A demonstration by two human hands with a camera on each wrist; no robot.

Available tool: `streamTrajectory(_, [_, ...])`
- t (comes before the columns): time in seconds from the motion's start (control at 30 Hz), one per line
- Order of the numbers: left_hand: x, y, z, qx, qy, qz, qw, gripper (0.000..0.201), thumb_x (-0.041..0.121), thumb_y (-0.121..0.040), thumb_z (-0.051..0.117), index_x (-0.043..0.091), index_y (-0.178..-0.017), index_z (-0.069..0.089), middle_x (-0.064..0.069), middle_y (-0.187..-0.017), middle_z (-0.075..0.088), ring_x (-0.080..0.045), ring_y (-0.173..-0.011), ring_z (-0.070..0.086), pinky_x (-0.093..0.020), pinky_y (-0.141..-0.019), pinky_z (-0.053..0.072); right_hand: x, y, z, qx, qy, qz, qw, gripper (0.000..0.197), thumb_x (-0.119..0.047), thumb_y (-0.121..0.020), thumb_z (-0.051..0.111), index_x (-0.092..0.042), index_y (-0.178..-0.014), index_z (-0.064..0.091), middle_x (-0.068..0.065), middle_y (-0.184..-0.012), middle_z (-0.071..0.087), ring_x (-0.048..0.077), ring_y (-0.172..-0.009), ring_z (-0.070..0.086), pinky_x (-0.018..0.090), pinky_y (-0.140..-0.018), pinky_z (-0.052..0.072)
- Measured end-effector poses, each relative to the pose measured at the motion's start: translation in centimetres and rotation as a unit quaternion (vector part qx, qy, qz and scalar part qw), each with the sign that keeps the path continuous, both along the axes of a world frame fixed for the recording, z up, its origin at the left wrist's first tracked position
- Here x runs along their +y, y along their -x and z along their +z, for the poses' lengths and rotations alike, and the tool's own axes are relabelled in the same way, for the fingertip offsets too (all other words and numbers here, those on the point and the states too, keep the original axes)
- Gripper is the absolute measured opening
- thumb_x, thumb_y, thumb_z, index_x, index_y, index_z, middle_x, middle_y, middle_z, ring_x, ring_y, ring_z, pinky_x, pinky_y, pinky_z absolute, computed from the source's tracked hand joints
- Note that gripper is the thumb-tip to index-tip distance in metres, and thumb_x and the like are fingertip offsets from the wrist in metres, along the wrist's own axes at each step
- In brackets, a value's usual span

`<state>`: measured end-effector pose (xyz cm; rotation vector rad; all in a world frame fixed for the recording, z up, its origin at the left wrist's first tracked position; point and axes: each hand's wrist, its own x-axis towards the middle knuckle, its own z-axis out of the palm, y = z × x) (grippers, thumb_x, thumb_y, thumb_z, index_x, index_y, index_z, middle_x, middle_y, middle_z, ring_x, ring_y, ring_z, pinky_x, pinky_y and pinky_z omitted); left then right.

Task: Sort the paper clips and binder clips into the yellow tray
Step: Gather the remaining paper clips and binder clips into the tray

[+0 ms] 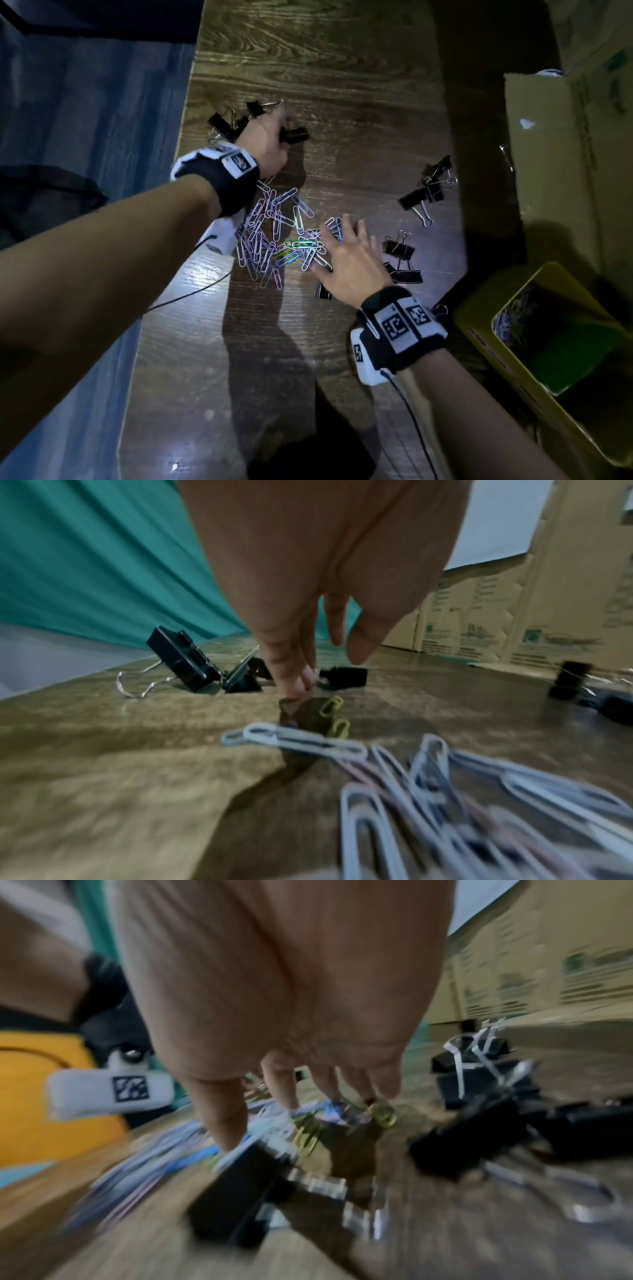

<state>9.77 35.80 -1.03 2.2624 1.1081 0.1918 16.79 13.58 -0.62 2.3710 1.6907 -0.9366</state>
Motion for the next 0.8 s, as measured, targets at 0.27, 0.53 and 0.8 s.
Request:
streamTrajectory(0.27, [-7.3,6.7,-2.8,0.169,-0.027,-0.154,0.973,0.066,0.042,-0.095,0.040,0.012,-0.148,0.015,-0.008,-0.158,0.004,-0.026,-0.145,0.002,-0.052,-0.114,0.006,-3.6,0.7,-0.2,-0.001,-0.124,-0.101,0.987,0.075,-0.043,-0.080,0.069,-0.021,-0.144,0.037,0.017,-0.145,0.035,0.035,-0.138,0.025,0.045,-0.117,0.016])
streamTrajectory(0.53, [-11.4,5.1,-2.1,0.154,-0.059,-0.153,0.974,0.065,0.052,-0.093,0.034,0.028,-0.148,0.009,-0.002,-0.158,0.005,-0.025,-0.145,0.002,-0.058,-0.111,0.012,-6.7,3.6,-0.5,-0.115,-0.171,0.003,0.979,0.028,-0.047,-0.068,0.073,-0.031,-0.091,0.074,0.002,-0.107,0.064,0.028,-0.112,0.055,0.059,-0.112,0.002])
streamTrajectory(0.8, [-14.6,0.9,-2.9,0.263,-0.091,-0.397,0.874,0.056,0.051,-0.096,0.021,0.042,-0.144,-0.005,0.009,-0.156,-0.015,-0.024,-0.143,-0.017,-0.062,-0.110,-0.008,-11.5,1.5,-0.7,-0.138,-0.186,-0.098,0.968,0.015,-0.021,-0.061,0.077,-0.022,-0.075,0.071,0.005,-0.098,0.062,0.029,-0.104,0.057,0.055,-0.112,0.010])
